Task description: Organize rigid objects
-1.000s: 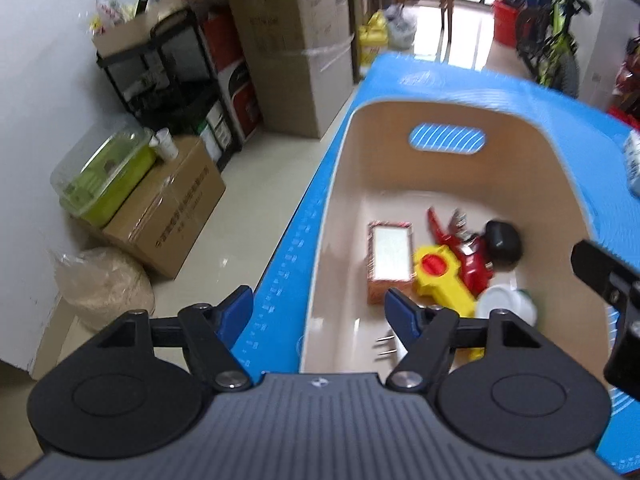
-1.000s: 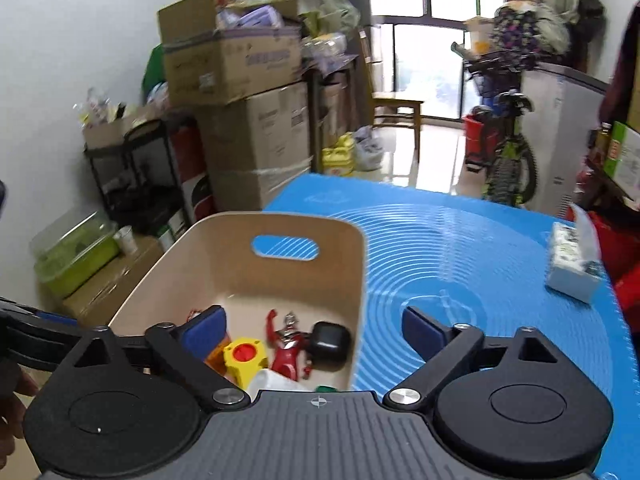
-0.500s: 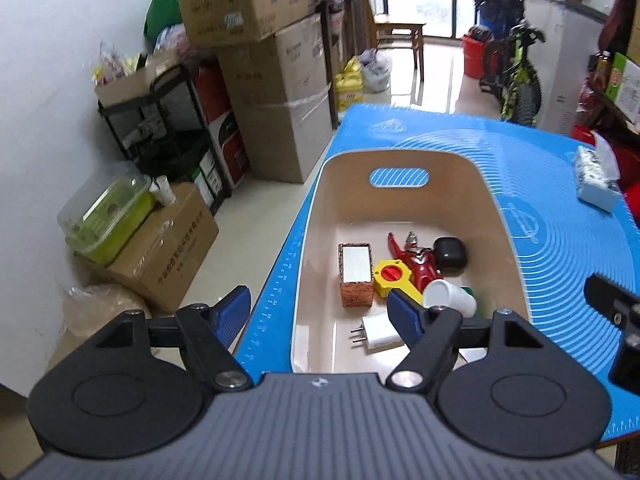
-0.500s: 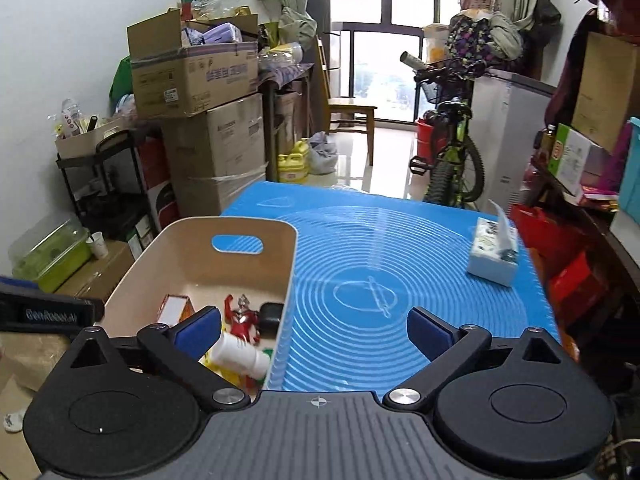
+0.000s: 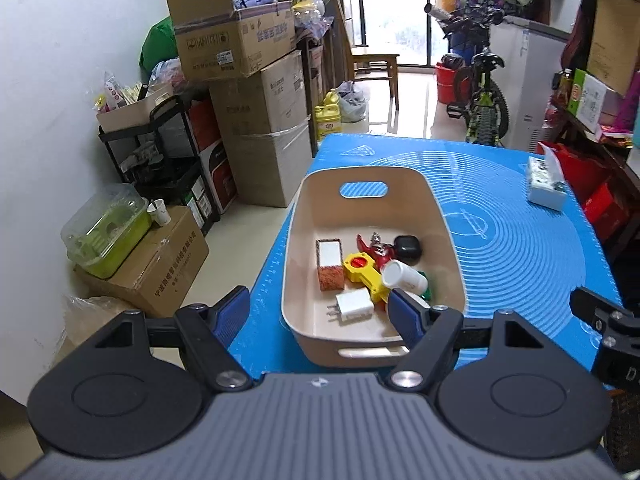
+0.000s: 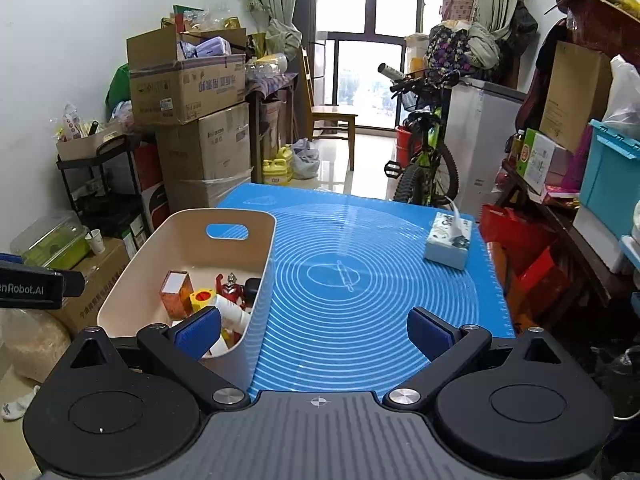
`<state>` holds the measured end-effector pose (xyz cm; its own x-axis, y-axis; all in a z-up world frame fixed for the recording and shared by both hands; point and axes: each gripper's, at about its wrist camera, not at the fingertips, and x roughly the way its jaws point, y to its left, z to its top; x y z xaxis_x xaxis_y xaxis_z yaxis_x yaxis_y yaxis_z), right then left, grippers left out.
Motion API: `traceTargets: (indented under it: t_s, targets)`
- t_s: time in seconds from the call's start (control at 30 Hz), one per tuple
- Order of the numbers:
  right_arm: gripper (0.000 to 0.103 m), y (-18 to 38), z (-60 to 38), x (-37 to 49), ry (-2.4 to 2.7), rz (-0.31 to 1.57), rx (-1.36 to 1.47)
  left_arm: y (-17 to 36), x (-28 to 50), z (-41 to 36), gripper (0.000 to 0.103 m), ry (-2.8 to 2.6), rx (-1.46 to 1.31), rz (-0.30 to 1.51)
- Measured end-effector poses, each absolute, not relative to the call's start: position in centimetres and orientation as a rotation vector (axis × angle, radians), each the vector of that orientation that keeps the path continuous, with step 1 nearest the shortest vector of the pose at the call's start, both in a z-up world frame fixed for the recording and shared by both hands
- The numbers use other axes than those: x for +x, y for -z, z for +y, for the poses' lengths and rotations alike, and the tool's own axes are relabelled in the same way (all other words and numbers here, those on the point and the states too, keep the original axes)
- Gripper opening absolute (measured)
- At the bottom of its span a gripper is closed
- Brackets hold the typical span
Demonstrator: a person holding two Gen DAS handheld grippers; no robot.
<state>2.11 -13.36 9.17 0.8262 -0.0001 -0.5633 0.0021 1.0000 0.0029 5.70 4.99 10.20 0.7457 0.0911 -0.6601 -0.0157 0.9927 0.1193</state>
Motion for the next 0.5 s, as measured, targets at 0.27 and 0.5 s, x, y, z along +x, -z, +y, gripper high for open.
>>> traceTargets:
  t_s: [0.27,0.5]
  targets:
    - [0.099,-9.1,-14.4,-1.7,0.015,0.603,0.003,-9.2,2.3,3.7,0.077,-0.01,0.109,0.719]
    - [0.099,-7.4,-15.1,-3.9,0.013,0.644,0.025,-7.5,0.3,2.8,0.082,0.023,0.105,0.71]
